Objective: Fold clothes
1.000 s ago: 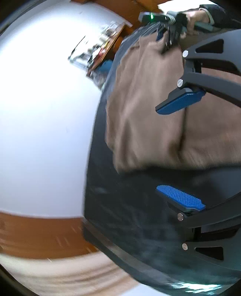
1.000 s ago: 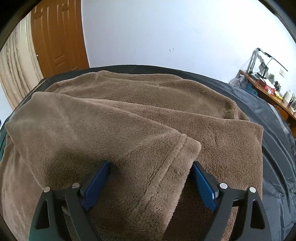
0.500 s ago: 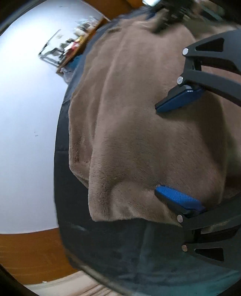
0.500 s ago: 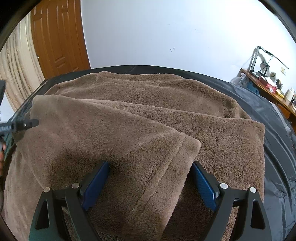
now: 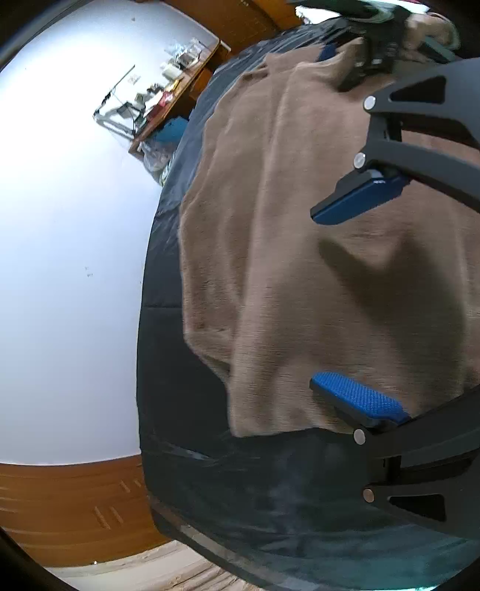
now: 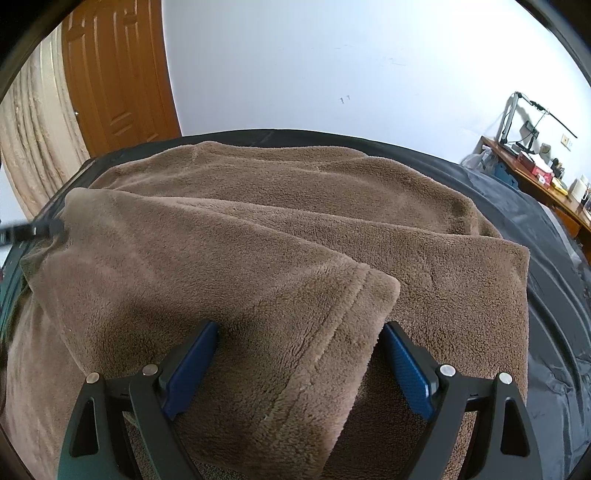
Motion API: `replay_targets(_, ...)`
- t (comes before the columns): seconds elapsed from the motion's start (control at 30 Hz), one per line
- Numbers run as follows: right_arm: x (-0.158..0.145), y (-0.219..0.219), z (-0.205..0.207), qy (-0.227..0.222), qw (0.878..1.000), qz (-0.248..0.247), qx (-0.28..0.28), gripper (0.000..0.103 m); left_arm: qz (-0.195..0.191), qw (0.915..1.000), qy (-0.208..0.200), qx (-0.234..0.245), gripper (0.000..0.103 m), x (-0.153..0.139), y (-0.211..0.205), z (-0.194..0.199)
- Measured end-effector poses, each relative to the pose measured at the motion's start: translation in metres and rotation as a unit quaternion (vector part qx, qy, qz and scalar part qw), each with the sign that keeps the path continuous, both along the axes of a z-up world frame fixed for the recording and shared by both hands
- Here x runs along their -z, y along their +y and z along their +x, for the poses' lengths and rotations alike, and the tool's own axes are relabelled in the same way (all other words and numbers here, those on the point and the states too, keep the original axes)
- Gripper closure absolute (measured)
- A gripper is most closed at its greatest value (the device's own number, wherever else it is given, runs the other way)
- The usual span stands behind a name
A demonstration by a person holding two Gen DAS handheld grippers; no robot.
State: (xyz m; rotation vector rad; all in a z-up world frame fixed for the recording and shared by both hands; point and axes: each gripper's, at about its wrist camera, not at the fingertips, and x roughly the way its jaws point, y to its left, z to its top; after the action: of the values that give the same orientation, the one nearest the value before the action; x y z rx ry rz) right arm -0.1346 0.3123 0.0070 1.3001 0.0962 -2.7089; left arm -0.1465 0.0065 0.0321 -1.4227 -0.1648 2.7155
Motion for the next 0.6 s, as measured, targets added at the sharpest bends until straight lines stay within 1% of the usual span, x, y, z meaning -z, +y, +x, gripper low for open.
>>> replay_targets(0.03, 0.0, 0.0, 0.0, 0.0, 1.0, 0.0, 0.0, 0.012, -0.005, 1.0, -0.005, -0.006, 0.017, 0.0, -0.001, -0.006)
replay_targets(0.07, 0.0, 0.0, 0.0, 0.0, 1.0, -0.001, 0.0, 0.012, -0.017, 0.9996, -0.018, -0.017, 0.017, 0.006, -0.002, -0.014)
replay_targets(0.1, 0.0, 0.0, 0.0, 0.0, 1.0, -0.001, 0.0, 0.012, -0.021, 0.9991, -0.029, -0.025, 0.017, 0.013, -0.004, -0.022)
replay_targets(0.13, 0.0, 0.0, 0.0, 0.0, 1.0, -0.001, 0.0, 0.012, -0.013, 0.9988, -0.038, -0.028, 0.015, 0.022, -0.007, -0.028)
replay_targets(0.17, 0.0, 0.0, 0.0, 0.0, 1.0, -0.001, 0.0, 0.012, -0.011, 0.9988, -0.038, -0.029, 0.012, 0.027, -0.008, -0.032)
replay_targets(0.2, 0.0, 0.0, 0.0, 0.0, 1.0, -0.002, 0.0, 0.012, -0.018, 0.999, -0.03, -0.027, 0.011, 0.029, -0.007, -0.032)
replay_targets(0.3, 0.001, 0.0, 0.0, -0.001, 1.0, -0.002, 0.0, 0.011, -0.042, 0.9986, -0.022, -0.024, 0.011, 0.029, -0.001, -0.03)
replay_targets(0.5, 0.0, 0.0, 0.0, -0.001, 1.0, -0.003, -0.001, 0.011, -0.028, 0.9991, -0.023, -0.02, 0.011, 0.022, -0.01, -0.02)
replay_targets(0.6, 0.0, 0.0, 0.0, -0.001, 1.0, -0.003, -0.001, 0.011, -0.041, 0.9989, -0.015, -0.018, 0.011, 0.01, -0.01, 0.003)
